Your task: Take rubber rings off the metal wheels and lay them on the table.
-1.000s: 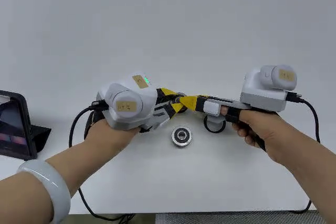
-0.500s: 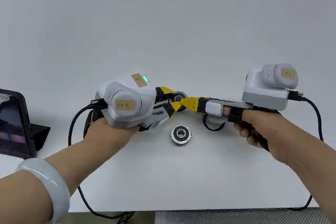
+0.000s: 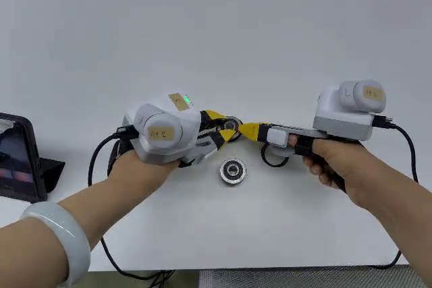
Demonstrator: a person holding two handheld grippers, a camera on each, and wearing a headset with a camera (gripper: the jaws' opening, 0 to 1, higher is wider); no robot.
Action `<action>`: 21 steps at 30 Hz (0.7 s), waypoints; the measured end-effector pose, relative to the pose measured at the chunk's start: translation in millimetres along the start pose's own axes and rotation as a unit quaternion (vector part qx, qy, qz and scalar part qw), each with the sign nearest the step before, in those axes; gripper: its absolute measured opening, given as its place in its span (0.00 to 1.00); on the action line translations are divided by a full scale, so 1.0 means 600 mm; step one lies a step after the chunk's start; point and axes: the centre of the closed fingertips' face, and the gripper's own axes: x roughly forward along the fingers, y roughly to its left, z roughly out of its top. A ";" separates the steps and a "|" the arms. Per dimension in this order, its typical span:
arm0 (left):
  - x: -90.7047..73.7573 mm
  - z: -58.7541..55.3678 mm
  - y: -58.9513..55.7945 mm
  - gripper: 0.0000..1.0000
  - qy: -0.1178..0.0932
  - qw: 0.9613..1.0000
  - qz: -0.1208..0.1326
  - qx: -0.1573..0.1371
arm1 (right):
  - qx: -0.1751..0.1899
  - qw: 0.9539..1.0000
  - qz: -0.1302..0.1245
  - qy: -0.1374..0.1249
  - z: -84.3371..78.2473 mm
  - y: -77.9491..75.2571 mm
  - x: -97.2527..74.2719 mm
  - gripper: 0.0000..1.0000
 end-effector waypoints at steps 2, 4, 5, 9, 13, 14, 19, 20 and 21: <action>0.000 0.000 0.000 0.13 0.000 1.000 0.000 0.000 | -0.004 1.000 -0.004 0.001 0.000 -0.002 0.000 0.04; 0.000 0.000 0.000 0.13 0.000 1.000 -0.001 0.000 | -0.002 1.000 -0.004 0.001 0.000 -0.002 -0.001 0.04; 0.000 0.000 0.000 0.13 0.000 1.000 0.000 0.000 | -0.003 1.000 -0.004 0.001 0.000 -0.002 -0.001 0.03; 0.000 0.001 -0.001 0.13 -0.001 1.000 0.000 0.000 | -0.011 1.000 -0.006 0.001 0.002 -0.001 -0.001 0.02; 0.000 0.000 -0.001 0.13 0.000 1.000 -0.001 0.000 | -0.017 1.000 -0.007 0.000 0.002 0.001 -0.001 0.02; 0.000 0.000 0.000 0.13 0.000 1.000 -0.001 0.000 | -0.018 1.000 -0.007 0.000 0.002 0.002 -0.001 0.02; 0.000 0.000 0.000 0.13 0.001 1.000 -0.001 0.001 | -0.023 1.000 -0.007 -0.001 0.004 0.005 -0.001 0.02; 0.000 0.000 0.000 0.13 0.001 1.000 -0.001 0.001 | -0.023 1.000 -0.007 -0.002 0.004 0.005 -0.001 0.02; 0.001 -0.001 0.000 0.13 0.001 1.000 0.000 0.001 | -0.023 1.000 -0.006 -0.002 0.005 0.006 0.000 0.02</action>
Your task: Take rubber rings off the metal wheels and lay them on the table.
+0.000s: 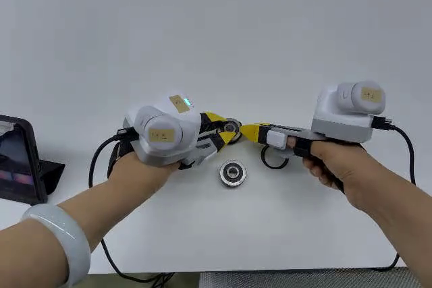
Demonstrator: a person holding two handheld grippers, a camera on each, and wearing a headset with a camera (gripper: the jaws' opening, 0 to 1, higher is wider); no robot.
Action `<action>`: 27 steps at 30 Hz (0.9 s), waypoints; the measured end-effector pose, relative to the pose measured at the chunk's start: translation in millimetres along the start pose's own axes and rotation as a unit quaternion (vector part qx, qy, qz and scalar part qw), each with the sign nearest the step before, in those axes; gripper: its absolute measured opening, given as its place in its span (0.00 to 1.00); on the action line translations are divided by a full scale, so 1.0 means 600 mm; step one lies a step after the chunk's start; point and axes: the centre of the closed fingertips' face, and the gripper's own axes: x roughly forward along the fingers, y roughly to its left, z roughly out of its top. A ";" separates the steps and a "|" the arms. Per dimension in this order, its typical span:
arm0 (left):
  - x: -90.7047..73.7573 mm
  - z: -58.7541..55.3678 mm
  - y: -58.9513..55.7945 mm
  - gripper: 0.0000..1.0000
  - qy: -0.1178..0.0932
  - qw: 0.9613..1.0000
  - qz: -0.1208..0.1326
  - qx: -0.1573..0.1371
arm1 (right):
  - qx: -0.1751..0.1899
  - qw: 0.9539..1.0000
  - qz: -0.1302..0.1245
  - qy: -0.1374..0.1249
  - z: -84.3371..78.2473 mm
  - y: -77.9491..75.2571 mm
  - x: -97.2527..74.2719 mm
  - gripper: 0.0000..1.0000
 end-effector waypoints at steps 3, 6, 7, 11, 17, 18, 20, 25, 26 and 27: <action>0.000 0.000 0.000 0.13 0.000 1.000 0.000 0.000 | 0.000 1.000 0.002 0.000 0.001 0.003 0.001 0.01; 0.000 0.000 0.000 0.13 0.000 1.000 0.000 0.001 | 0.000 1.000 0.003 0.000 0.001 0.005 0.001 0.01; -0.001 0.000 0.000 0.13 0.000 1.000 0.000 0.001 | 0.000 1.000 0.003 0.000 0.001 0.005 0.002 0.01; -0.001 0.000 -0.001 0.13 0.001 1.000 -0.001 0.002 | 0.000 1.000 0.007 0.001 0.002 0.009 0.002 0.01; -0.002 -0.001 -0.002 0.13 0.001 1.000 -0.002 0.003 | 0.001 1.000 0.016 0.000 0.003 0.017 0.004 0.01; -0.002 -0.001 -0.002 0.13 0.001 1.000 -0.002 0.003 | 0.001 1.000 0.019 -0.001 0.003 0.020 0.005 0.01; -0.002 0.000 -0.003 0.13 0.001 1.000 -0.002 0.003 | 0.000 1.000 0.026 0.002 0.002 0.026 0.005 0.01; -0.001 -0.001 -0.002 0.13 0.001 1.000 -0.002 0.004 | 0.001 0.999 0.031 -0.010 0.012 0.033 0.001 0.01; -0.001 -0.001 -0.002 0.13 0.001 1.000 -0.002 0.004 | 0.004 0.999 0.032 -0.010 0.011 0.033 0.002 0.01; -0.001 0.000 -0.002 0.13 0.001 1.000 -0.002 0.004 | 0.008 0.999 0.030 -0.011 0.011 0.029 0.001 0.02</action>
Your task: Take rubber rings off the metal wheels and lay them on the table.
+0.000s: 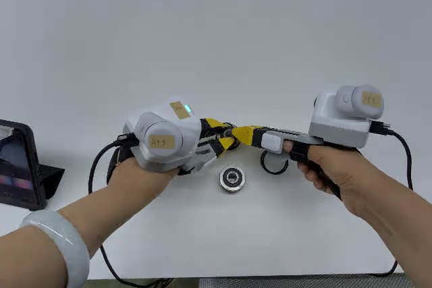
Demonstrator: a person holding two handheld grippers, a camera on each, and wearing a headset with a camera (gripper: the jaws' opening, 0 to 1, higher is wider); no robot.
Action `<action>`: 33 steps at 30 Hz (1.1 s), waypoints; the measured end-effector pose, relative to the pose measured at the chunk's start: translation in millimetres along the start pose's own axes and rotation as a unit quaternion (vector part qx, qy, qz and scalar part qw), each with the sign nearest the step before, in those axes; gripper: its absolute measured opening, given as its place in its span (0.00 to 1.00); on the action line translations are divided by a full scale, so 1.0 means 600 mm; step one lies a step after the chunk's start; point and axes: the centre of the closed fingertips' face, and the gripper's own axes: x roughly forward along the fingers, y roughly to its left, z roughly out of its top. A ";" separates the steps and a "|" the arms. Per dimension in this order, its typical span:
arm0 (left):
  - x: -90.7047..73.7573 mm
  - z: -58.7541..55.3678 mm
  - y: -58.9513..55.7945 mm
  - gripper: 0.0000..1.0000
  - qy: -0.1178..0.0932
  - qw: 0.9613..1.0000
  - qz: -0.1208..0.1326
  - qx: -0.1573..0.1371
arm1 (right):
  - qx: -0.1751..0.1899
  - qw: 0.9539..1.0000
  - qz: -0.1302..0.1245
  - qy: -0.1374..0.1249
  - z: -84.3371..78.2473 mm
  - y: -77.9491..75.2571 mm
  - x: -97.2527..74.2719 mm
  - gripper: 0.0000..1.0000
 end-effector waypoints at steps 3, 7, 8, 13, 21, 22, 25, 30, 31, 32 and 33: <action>0.000 0.000 0.000 0.13 0.001 1.000 -0.001 0.001 | 0.002 1.000 -0.011 -0.001 0.000 -0.008 -0.002 0.02; -0.001 0.001 -0.001 0.13 0.002 1.000 -0.002 0.003 | 0.002 1.000 -0.016 0.000 -0.001 -0.011 -0.001 0.02; 0.000 0.001 0.000 0.14 0.002 1.000 -0.002 0.004 | 0.001 1.000 -0.018 0.000 -0.001 -0.012 -0.001 0.02; 0.000 0.001 -0.001 0.14 0.002 1.000 -0.002 0.007 | 0.000 1.000 -0.022 0.001 -0.002 -0.015 0.000 0.02; -0.003 0.009 -0.008 0.16 -0.008 1.000 -0.010 0.012 | 0.001 1.000 -0.025 0.003 -0.004 -0.017 -0.002 0.02; -0.003 0.009 -0.008 0.16 -0.008 1.000 -0.010 0.015 | 0.001 1.000 -0.025 0.003 -0.004 -0.017 -0.002 0.02; -0.004 0.009 -0.007 0.18 -0.007 1.000 -0.008 0.018 | 0.000 1.000 -0.026 0.003 -0.004 -0.017 -0.002 0.02; -0.010 0.010 -0.010 0.22 -0.011 1.000 -0.009 0.027 | 0.001 1.000 -0.027 0.002 -0.004 -0.016 -0.003 0.02; -0.012 0.010 -0.010 0.23 -0.011 0.999 -0.008 0.029 | 0.001 1.000 -0.027 0.002 -0.005 -0.016 -0.003 0.02; -0.013 0.009 -0.009 0.24 -0.011 0.999 -0.007 0.030 | 0.001 1.000 -0.027 0.002 -0.005 -0.016 -0.003 0.02; -0.016 0.008 -0.008 0.24 -0.012 0.999 -0.005 0.030 | 0.001 1.000 -0.027 0.002 -0.005 -0.015 -0.004 0.02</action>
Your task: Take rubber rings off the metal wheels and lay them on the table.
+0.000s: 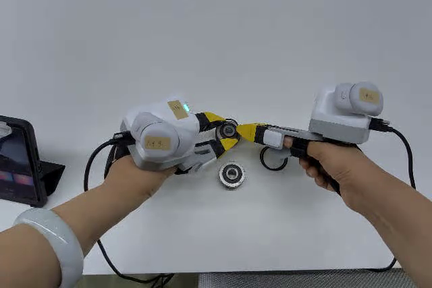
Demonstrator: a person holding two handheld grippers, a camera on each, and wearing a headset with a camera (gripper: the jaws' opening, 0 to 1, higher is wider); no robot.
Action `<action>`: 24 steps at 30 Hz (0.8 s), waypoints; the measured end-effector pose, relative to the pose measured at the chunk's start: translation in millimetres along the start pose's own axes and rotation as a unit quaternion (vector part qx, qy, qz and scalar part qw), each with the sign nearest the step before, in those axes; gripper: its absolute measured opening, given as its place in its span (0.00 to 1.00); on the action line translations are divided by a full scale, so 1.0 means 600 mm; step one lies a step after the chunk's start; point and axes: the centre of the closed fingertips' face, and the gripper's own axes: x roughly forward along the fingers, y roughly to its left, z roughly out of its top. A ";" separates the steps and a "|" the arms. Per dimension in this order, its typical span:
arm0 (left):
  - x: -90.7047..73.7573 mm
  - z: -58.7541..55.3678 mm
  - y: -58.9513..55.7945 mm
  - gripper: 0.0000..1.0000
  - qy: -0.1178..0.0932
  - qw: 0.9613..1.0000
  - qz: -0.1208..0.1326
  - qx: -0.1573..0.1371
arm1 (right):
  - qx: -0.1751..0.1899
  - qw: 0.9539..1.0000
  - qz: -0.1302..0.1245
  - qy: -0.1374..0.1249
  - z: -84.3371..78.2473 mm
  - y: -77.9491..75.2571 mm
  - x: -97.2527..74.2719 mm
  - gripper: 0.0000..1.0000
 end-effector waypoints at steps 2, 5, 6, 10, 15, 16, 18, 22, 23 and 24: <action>-0.003 -0.003 0.001 0.26 -0.001 1.000 0.003 -0.001 | 0.000 1.000 0.000 0.000 0.000 0.001 -0.001 0.02; -0.009 -0.006 0.003 0.28 0.000 1.000 0.006 -0.003 | -0.001 1.000 0.002 -0.001 0.000 0.004 -0.002 0.02; -0.010 -0.008 0.004 0.29 0.001 1.000 0.008 -0.003 | -0.001 1.000 0.002 0.000 -0.001 0.004 -0.002 0.02; -0.014 -0.012 0.006 0.31 0.002 1.000 0.011 -0.006 | 0.000 1.000 0.005 -0.001 -0.002 0.009 -0.003 0.02; -0.018 -0.015 0.006 0.36 0.000 1.000 0.011 -0.010 | -0.001 1.000 0.008 -0.003 -0.002 0.016 -0.007 0.02; -0.018 -0.015 0.006 0.38 0.000 1.000 0.013 -0.010 | -0.001 1.000 0.008 -0.004 -0.002 0.017 -0.007 0.02; -0.020 -0.016 0.007 0.41 -0.001 1.000 0.015 -0.012 | 0.000 1.000 0.011 -0.006 -0.002 0.021 -0.010 0.02; -0.023 -0.019 0.008 0.44 -0.001 1.000 0.015 -0.016 | 0.002 1.000 0.015 -0.011 0.000 0.026 -0.015 0.02; -0.024 -0.021 0.008 0.44 0.000 1.000 0.015 -0.017 | 0.003 1.000 0.015 -0.012 0.001 0.028 -0.016 0.02; -0.025 -0.022 0.009 0.46 0.000 1.000 0.016 -0.018 | 0.003 1.000 0.016 -0.013 0.001 0.029 -0.017 0.02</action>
